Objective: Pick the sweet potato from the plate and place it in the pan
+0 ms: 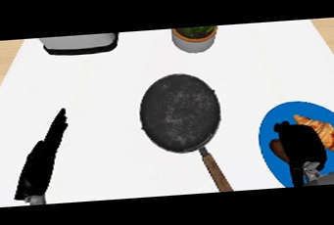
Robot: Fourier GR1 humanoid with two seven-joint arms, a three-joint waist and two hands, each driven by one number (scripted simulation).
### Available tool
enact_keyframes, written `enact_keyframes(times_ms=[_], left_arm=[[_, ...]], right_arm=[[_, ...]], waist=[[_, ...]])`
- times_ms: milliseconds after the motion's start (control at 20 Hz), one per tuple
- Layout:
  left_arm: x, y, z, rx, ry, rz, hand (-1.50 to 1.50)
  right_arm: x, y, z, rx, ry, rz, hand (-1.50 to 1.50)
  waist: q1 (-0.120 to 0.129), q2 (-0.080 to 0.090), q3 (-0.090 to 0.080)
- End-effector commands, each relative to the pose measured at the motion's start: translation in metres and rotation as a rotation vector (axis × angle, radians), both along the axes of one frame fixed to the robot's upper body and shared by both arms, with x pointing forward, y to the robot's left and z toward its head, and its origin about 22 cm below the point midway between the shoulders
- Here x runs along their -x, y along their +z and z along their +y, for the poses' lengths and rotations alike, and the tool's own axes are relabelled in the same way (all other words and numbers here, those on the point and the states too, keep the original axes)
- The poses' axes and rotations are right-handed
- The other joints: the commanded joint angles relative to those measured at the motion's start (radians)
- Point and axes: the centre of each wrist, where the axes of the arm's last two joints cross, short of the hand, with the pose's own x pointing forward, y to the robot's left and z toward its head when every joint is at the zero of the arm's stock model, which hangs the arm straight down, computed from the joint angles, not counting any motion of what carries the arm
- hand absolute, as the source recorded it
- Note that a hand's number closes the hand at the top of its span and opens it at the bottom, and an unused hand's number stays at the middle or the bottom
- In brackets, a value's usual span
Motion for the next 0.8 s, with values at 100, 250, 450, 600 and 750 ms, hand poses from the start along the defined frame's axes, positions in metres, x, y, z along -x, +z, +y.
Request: enact_keyframes(times_ms=[100, 250, 450, 600, 750], left_arm=[[0.002, 0.008, 0.003, -0.004, 0.003, 0.005, 0.0], [-0.005, -0.001, 0.003, -0.001, 0.011, -0.003, 0.0], [-0.003, 0.0, 0.001, -0.004, -0.03, -0.001, 0.0], [-0.003, 0.006, -0.001, -0.002, -0.057, -0.013, 0.0], [-0.002, -0.003, -0.005, -0.013, -0.032, -0.004, 0.0]], right_arm=[[0.007, -0.01, 0.007, -0.067, -0.023, 0.048, 1.5], [0.012, -0.014, 0.003, -0.058, 0.011, 0.009, 1.5], [-0.05, 0.032, -0.039, -0.239, 0.135, -0.009, 1.5], [-0.075, 0.063, -0.072, -0.397, 0.224, 0.019, 1.5], [-0.098, 0.078, -0.084, -0.436, 0.291, -0.182, 1.5]], waist=[[-0.002, 0.006, 0.009], [-0.003, 0.007, 0.009], [0.022, 0.014, 0.01], [0.055, 0.024, 0.012], [0.043, 0.021, 0.012]])
